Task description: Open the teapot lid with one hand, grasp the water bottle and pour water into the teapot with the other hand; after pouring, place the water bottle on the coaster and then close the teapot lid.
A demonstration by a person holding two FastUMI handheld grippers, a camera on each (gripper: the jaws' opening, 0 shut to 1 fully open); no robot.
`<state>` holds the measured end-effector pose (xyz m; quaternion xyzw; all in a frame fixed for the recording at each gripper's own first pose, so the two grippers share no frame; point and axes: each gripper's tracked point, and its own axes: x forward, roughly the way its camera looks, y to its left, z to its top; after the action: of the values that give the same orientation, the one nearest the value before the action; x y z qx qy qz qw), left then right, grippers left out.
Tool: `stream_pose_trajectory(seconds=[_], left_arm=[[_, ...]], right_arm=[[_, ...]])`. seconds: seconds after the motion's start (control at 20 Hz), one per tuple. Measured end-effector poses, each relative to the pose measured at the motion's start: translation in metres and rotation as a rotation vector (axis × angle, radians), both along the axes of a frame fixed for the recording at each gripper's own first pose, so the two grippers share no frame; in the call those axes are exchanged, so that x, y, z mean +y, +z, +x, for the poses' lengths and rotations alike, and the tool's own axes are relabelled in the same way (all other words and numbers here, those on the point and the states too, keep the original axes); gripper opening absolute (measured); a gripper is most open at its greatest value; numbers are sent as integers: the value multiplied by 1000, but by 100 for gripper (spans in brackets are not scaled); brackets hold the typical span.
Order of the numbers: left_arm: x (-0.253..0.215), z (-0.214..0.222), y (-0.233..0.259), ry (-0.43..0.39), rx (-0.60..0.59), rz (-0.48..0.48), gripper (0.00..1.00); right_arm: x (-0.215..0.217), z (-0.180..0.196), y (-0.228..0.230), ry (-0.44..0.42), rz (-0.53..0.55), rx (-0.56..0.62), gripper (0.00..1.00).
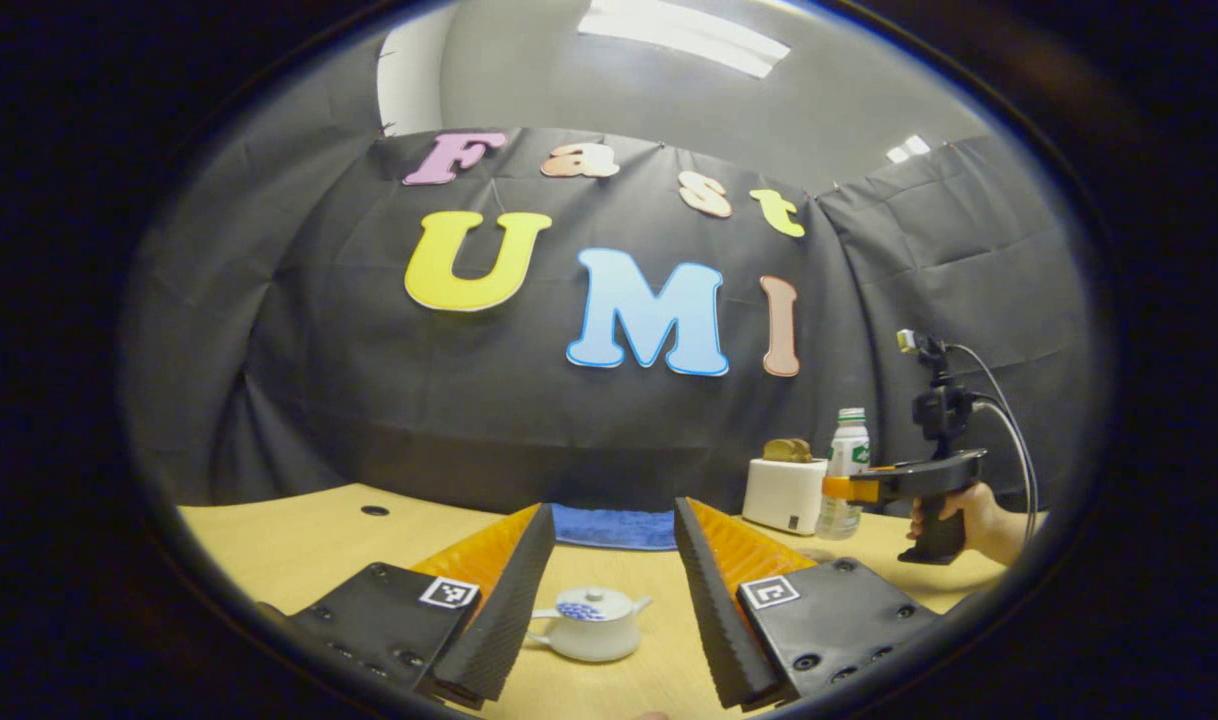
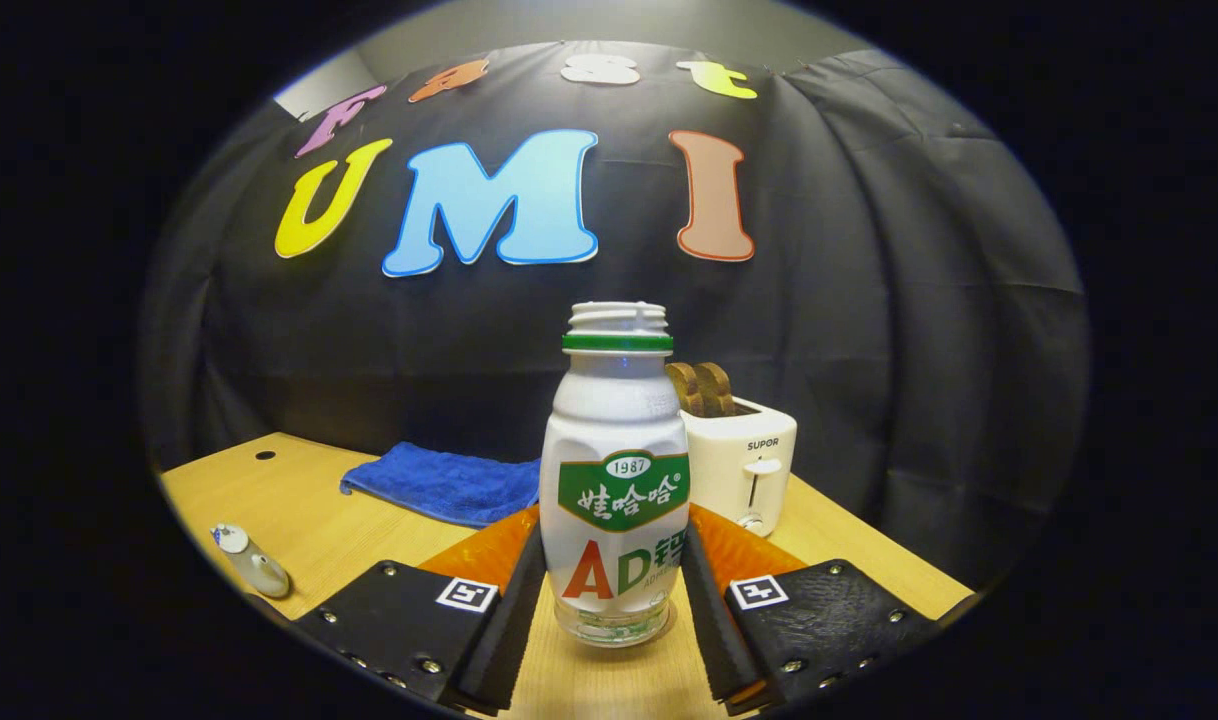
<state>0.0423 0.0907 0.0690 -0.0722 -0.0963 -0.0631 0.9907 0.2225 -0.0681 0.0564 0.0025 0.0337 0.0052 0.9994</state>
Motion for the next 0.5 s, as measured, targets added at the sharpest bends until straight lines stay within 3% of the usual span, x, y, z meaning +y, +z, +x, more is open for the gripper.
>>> stream_pose_trajectory(seconds=[0.5], left_arm=[[6,11,-26,17,85,-39,80]], right_arm=[[-7,35,-39,-28,-33,37,69]])
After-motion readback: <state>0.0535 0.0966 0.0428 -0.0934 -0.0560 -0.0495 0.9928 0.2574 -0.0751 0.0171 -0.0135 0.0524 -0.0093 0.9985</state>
